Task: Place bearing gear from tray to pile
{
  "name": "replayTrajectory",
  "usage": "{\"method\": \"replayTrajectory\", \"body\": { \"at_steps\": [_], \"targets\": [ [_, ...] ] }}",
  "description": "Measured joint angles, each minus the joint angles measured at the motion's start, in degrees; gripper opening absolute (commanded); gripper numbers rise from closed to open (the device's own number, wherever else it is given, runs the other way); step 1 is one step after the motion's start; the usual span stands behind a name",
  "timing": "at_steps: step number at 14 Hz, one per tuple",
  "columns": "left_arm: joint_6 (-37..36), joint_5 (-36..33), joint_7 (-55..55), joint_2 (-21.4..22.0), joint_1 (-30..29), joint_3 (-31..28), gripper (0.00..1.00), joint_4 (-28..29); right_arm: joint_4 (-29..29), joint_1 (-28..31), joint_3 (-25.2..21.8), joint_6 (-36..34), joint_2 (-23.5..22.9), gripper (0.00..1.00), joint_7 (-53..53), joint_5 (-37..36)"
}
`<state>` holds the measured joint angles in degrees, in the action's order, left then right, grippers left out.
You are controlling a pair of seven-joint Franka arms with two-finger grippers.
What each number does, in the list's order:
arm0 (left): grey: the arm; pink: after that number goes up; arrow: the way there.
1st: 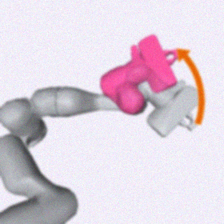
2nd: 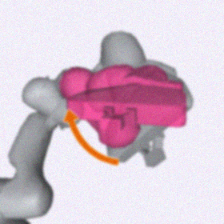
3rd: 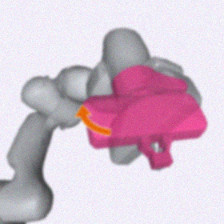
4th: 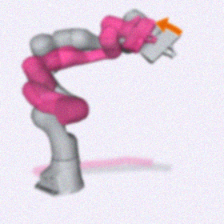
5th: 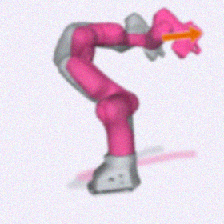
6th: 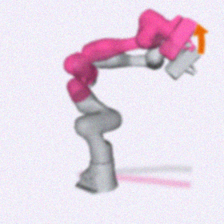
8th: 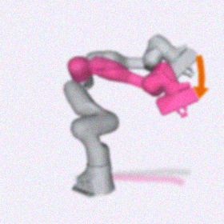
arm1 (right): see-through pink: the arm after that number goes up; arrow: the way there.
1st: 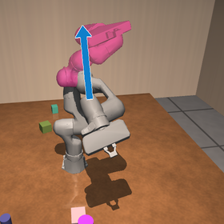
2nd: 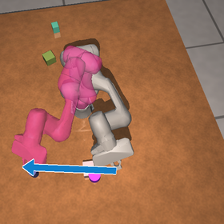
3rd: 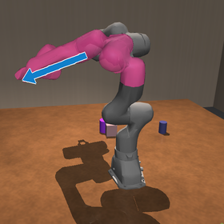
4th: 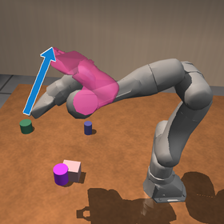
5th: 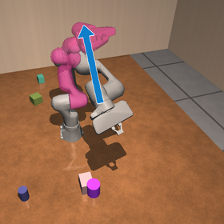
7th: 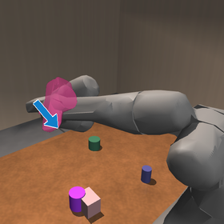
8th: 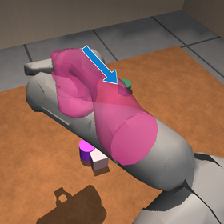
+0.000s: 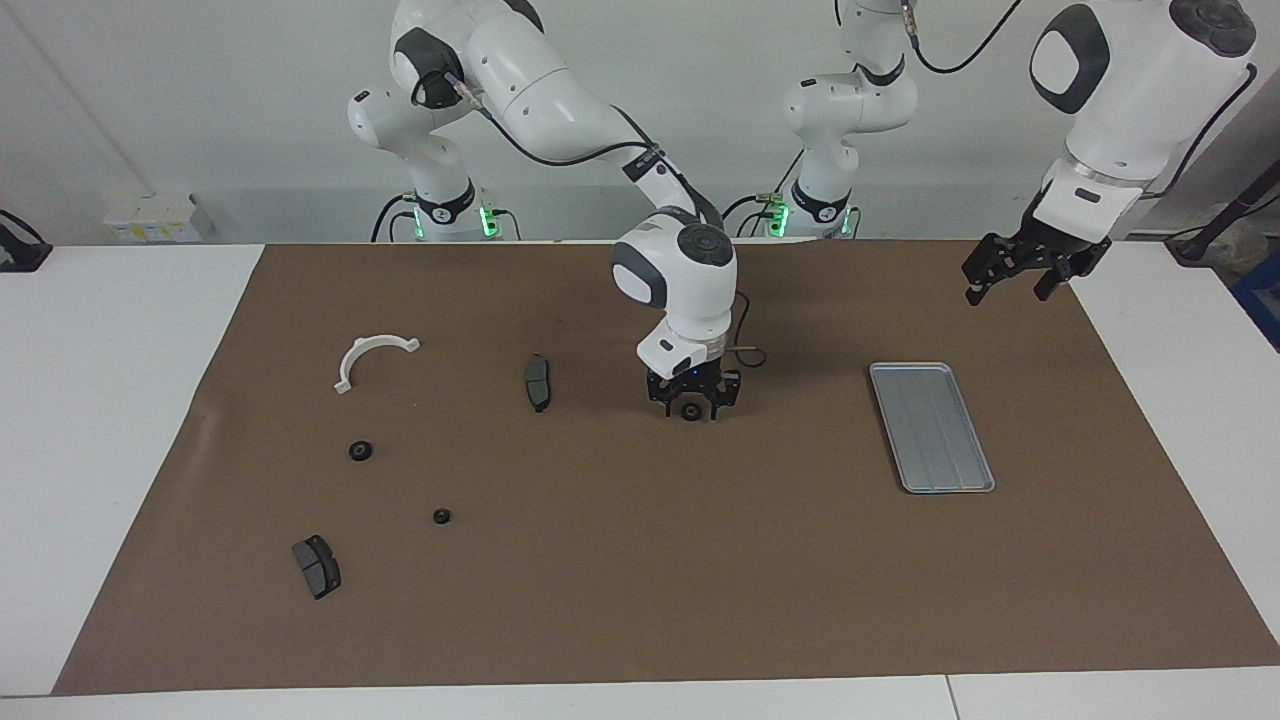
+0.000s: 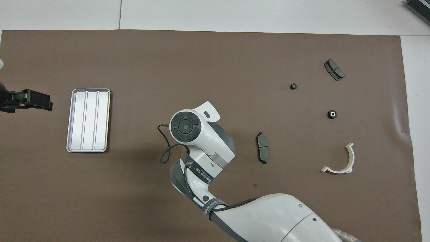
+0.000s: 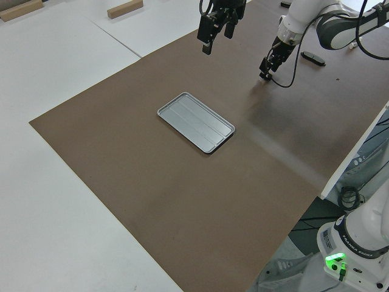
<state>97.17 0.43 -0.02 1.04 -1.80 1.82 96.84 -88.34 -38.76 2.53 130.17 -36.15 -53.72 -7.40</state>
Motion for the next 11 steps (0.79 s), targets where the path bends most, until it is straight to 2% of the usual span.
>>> {"method": "replayTrajectory", "body": {
  "at_steps": [3, 6, 8, 11],
  "targets": [
    [-0.06, 0.00, -0.10, 0.00, 0.00, -0.07, 1.00, 0.48, -0.39, -0.01, 0.00, 0.00, 0.00, 0.51, 0.00, -0.03],
    [-0.12, 0.00, -0.10, 0.00, -0.01, -0.20, 1.00, 0.54, -0.42, -0.01, 0.00, 0.00, 0.00, 0.22, 0.00, -0.04],
    [-0.15, 0.00, -0.11, 0.00, -0.01, -0.23, 1.00, 0.56, -0.28, -0.03, 0.00, -0.08, 0.05, 0.08, 0.00, -0.04],
    [-0.53, -0.16, -0.13, 0.00, -0.01, -0.27, 1.00, 0.60, -0.06, 0.52, -0.48, -0.12, 0.93, 0.00, -0.08, -0.04]
  ]
}}
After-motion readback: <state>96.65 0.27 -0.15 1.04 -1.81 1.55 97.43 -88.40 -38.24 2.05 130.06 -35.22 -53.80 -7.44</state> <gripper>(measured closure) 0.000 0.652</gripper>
